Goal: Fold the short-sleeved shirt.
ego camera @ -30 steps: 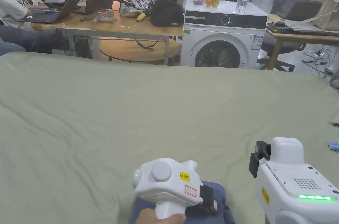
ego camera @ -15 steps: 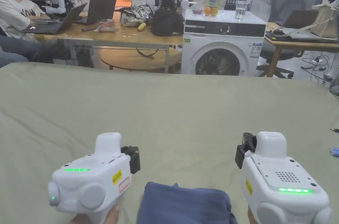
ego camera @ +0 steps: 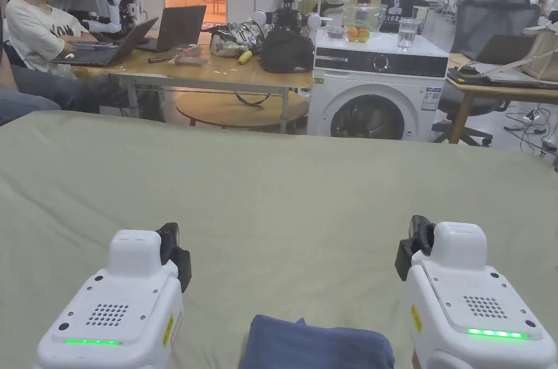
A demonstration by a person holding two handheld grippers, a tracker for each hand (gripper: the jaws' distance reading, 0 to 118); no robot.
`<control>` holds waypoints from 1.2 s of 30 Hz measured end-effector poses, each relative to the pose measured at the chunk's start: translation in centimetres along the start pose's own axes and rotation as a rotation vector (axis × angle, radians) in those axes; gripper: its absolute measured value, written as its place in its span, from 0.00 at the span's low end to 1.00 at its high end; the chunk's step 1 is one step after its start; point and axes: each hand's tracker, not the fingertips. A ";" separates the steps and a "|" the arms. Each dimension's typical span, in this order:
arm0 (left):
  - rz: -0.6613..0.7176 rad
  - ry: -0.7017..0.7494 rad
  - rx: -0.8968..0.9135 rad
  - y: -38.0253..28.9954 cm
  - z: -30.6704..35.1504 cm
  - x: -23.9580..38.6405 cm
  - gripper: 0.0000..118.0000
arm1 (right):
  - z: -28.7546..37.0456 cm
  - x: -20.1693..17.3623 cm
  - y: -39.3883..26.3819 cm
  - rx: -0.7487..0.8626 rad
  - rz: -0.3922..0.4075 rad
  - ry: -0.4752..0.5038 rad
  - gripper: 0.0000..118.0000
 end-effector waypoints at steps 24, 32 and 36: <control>0.175 -0.273 -0.460 -1.8 -1.4 -3.0 0.00 | -0.6 0.2 -11.6 -0.744 0.059 0.167 0.00; 0.584 -0.594 -0.893 -5.5 -6.2 -6.8 0.48 | -0.5 0.1 -11.3 -0.756 0.080 0.175 0.00; 0.732 -0.694 -0.993 -8.2 -7.8 -7.8 0.55 | -0.5 0.2 -11.3 -0.758 0.073 0.183 0.00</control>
